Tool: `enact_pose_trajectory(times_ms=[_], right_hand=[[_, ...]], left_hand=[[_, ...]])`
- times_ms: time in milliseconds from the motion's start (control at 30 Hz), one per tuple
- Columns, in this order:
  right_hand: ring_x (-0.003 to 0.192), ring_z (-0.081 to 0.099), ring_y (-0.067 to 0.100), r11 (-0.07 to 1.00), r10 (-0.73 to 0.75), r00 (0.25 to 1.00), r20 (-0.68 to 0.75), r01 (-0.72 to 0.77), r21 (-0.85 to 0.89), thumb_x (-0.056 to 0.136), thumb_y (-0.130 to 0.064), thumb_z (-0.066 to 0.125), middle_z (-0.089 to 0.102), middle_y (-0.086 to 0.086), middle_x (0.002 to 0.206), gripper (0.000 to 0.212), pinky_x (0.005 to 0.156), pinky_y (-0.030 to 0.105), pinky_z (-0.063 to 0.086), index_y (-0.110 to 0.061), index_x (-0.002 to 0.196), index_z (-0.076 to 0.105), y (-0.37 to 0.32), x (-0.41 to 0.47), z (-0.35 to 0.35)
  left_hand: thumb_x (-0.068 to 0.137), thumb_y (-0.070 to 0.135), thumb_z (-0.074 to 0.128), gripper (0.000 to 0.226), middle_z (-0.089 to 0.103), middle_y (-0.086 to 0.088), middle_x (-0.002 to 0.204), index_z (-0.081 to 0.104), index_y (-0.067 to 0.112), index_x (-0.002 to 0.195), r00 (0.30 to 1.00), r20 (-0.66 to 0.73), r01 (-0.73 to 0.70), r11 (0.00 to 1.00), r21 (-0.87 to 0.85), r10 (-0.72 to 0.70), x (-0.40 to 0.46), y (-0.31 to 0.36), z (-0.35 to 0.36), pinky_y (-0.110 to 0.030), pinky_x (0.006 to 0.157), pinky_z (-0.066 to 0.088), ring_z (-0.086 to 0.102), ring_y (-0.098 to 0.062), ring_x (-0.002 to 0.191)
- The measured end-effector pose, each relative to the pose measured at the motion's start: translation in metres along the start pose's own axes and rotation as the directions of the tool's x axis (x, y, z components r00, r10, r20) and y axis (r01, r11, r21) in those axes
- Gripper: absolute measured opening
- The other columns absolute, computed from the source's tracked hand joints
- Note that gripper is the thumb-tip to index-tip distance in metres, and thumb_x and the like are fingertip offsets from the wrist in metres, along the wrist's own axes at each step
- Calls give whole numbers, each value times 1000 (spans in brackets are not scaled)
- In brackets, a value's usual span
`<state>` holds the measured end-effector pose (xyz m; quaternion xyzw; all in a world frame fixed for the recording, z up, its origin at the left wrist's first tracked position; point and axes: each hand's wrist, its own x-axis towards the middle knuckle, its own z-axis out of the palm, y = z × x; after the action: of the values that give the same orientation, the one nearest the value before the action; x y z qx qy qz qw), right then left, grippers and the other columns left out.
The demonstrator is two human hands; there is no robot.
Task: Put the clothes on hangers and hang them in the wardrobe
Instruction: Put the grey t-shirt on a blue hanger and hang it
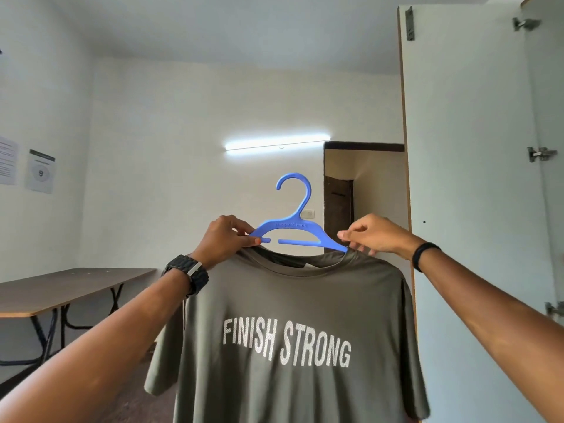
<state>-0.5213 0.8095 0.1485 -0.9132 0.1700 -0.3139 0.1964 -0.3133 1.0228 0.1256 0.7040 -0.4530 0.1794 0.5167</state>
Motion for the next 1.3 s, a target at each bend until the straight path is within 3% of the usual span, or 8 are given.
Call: enact_pose_trajectory(times_ms=[133,333,500,633,800,967,1100,1300], right_hand=[[63,43,16,976,187,933,309,-211,46,91,-36,62,50,3,66,30,62,26,40,-8,82,65,0,10,-2],[75,66,20,857,64,844,532,-319,404,93,-5,55,68,17,90,19,73,28,57,6,102,68,14,10,-7],[63,51,12,818,96,962,254,-222,531,94,7,48,57,12,84,21,62,22,46,3,112,59,15,10,2],[71,52,17,630,82,995,-47,-15,776,95,5,45,55,9,82,18,67,27,44,-6,106,55,16,8,2],[58,55,14,836,-54,970,239,-87,541,97,-4,48,56,5,69,16,58,23,49,-7,110,58,17,-5,-3],[75,55,9,986,-126,992,-2,126,113,94,-32,57,58,-2,86,23,64,19,45,-18,111,62,0,3,7],[86,65,14,954,-172,977,126,133,270,92,-29,60,68,4,95,26,76,24,55,-9,109,63,-15,13,19],[76,65,17,869,-183,982,55,136,476,95,-11,55,64,12,82,17,69,33,60,1,98,66,-13,19,26]], left_hand=[[76,21,79,10,56,-2,77,76,16,83,999,-5,-33,998,56,33,-5,2,7,-15,56,33,48,-13,68],[77,27,78,14,62,3,83,74,15,84,1000,-23,14,997,71,-13,-8,-3,5,-15,58,34,54,-9,74],[82,35,72,21,68,-8,81,73,15,88,999,41,-21,986,164,15,-7,-6,4,-18,55,33,48,-12,66],[87,42,64,27,58,2,64,62,16,89,998,70,-7,979,205,-8,-4,-13,-2,-24,54,32,46,-15,60],[91,34,61,19,60,1,71,59,15,94,993,117,-47,981,188,25,-4,-16,5,-26,57,34,46,-18,64],[86,32,68,12,59,4,68,64,21,85,993,80,-96,990,99,88,-4,-14,20,-17,51,31,44,-13,59],[78,32,76,11,60,6,69,73,22,82,992,54,-115,993,0,115,-3,-8,28,-21,60,37,48,-12,63],[93,38,56,22,65,4,82,68,20,89,987,154,-61,998,28,56,-5,-26,17,-25,71,44,56,-12,74]])
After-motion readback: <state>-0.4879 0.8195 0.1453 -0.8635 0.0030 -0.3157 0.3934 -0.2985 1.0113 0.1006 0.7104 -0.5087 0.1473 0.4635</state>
